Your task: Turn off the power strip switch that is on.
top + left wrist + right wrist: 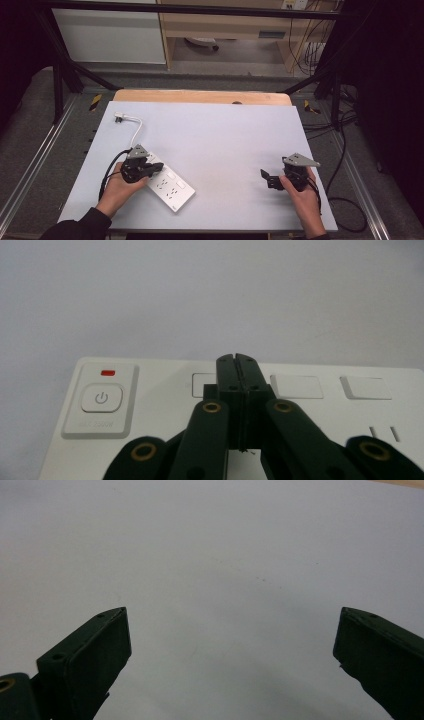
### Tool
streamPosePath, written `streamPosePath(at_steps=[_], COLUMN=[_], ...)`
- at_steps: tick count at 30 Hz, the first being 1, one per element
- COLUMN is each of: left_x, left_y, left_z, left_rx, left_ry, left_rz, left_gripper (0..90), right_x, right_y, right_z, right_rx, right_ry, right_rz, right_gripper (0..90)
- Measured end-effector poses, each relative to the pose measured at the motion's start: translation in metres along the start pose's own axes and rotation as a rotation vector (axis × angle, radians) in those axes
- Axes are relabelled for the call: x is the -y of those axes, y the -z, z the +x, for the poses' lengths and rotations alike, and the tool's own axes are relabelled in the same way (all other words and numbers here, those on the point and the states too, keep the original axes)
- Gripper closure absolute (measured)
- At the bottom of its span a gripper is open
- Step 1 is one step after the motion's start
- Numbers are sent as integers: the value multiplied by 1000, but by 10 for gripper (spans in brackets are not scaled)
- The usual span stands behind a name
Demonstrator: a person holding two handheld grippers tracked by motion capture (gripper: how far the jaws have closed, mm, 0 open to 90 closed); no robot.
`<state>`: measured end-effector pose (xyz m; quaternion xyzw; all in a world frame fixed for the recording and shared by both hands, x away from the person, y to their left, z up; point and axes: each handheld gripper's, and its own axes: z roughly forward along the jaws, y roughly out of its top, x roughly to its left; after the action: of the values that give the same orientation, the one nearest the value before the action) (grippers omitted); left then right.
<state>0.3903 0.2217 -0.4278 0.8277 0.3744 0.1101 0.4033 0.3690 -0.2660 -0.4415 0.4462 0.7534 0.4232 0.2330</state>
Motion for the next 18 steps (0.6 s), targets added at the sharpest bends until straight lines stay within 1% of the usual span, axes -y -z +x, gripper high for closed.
streamPosePath(at_steps=[3,9,18], left_x=[-1,-4,-4], left_y=[-1,-3,-6], left_z=[-2,-5,-6], left_rx=[1,-8,-13], left_ry=[-2,-24,-31], left_rz=[-6,0,9], left_gripper=[900,900,900], right_x=[0,0,0], right_y=[0,0,0], right_z=[0,0,0], right_rx=[0,-1,-2], right_ry=[1,1,0], right_rz=[0,0,0], right_gripper=[24,25,25])
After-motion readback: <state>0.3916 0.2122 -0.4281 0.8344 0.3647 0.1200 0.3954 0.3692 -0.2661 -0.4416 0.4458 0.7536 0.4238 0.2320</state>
